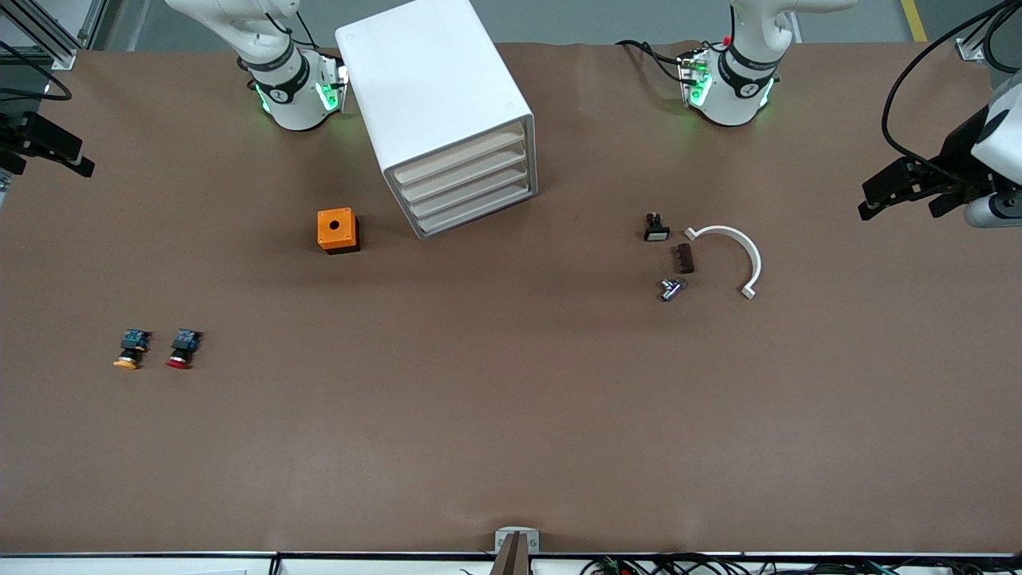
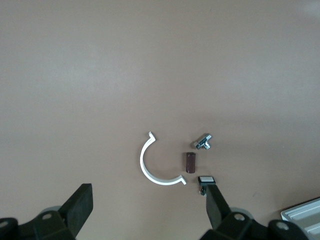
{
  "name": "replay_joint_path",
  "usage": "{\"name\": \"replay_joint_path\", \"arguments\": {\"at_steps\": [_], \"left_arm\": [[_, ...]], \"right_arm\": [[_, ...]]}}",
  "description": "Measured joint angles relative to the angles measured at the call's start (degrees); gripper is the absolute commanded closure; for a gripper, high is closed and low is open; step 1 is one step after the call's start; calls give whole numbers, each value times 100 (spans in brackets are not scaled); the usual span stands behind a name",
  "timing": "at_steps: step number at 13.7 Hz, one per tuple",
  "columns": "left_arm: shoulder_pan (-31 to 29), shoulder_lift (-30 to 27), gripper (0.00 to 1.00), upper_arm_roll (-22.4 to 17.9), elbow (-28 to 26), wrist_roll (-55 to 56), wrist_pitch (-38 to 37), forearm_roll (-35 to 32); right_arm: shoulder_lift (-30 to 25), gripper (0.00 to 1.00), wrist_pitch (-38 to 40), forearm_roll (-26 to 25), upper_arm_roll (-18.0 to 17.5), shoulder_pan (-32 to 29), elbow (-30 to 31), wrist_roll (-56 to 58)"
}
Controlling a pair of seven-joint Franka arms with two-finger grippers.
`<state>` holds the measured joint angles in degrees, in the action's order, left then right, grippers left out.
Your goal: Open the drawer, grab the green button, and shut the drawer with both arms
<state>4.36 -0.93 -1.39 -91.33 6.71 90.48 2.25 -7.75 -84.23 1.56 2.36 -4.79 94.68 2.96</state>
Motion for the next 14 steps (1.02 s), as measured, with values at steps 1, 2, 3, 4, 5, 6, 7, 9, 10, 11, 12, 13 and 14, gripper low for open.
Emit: {"name": "replay_joint_path", "arguments": {"at_steps": [1, 2, 3, 4, 5, 6, 7, 9, 10, 11, 12, 13, 14], "left_arm": [[-2, 86, 0, 0, -13, 15, -64, 0], [0, 222, 0, 2, -22, 24, -75, 0], [5, 395, 0, 6, -26, 34, -75, 2], [13, 596, 0, 17, -28, 63, -74, 6], [23, 825, 0, 34, -28, 140, -70, 6], [39, 1062, 0, 49, -21, 249, -32, 6], [68, 1301, 0, 60, 0, 380, 61, 6], [206, 1756, 0, 72, 107, 737, 319, 7], [326, 1958, 0, 77, 189, 1024, 475, 9], [466, 2150, 0, 84, 320, 1415, 575, 16], [601, 2321, 0, 100, 472, 1879, 616, 43], [752, 2475, 0, 119, 625, 2402, 623, 149], [909, 2600, 0, 131, 747, 2927, 624, 348]], "right_arm": [[0, 0, 0, 0, 0, 0, 0, 0], [0, 0, 0, 0, 0, 0, 0, 0], [0, 0, 0, 0, 0, 0, 0, 0], [0, 0, 0, 0, 0, 0, -1, 0], [0, 0, 0, 0, 0, 0, -1, 0], [0, 0, 0, 0, 0, 0, -2, 0], [0, 0, 0, 0, 0, 0, -3, 0], [0, 0, 0, 0, -2, 0, -5, 0], [0, 0, -3, 0, -2, 0, -6, 0], [0, 0, -6, 0, -3, 0, -8, 0], [0, 0, -7, 0, -3, 0, -9, 0], [0, 0, -8, 0, -3, 0, -10, 0], [0, 0, -11, 0, -3, 0, -10, 0]]}}
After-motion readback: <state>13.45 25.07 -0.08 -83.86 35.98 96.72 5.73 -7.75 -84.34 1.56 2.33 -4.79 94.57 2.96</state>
